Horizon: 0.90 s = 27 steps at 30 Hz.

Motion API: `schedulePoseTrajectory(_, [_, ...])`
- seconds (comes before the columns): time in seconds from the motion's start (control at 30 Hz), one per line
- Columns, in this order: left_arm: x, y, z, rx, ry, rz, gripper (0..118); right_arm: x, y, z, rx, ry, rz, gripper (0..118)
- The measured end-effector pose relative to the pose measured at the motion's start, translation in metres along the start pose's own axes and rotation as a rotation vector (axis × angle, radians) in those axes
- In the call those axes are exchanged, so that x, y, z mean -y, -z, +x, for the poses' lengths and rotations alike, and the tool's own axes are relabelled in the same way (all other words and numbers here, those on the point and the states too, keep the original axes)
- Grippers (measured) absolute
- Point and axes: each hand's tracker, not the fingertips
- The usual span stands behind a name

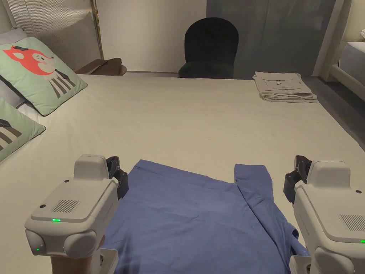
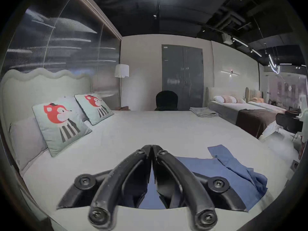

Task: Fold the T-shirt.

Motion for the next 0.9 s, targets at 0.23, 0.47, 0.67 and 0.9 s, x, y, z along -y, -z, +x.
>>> schedulePoseTrajectory(0.23, [0.002,0.015,-0.008,-0.006,-0.009,-0.015,0,-0.003,0.004,-0.001,0.005,-0.005,0.003,0])
schedulePoseTrajectory(0.47, [-0.020,0.073,-0.019,0.050,0.007,-0.116,0,-0.008,0.021,-0.002,0.001,-0.008,0.002,0])
schedulePoseTrajectory(0.67, [-0.036,0.163,-0.028,0.163,-0.018,-0.270,0,-0.008,0.051,0.000,0.010,-0.014,-0.009,0])
schedulePoseTrajectory(0.9, [-0.012,0.293,-0.035,0.145,-0.007,-0.482,25,0.004,0.095,0.005,0.032,-0.015,-0.057,0])
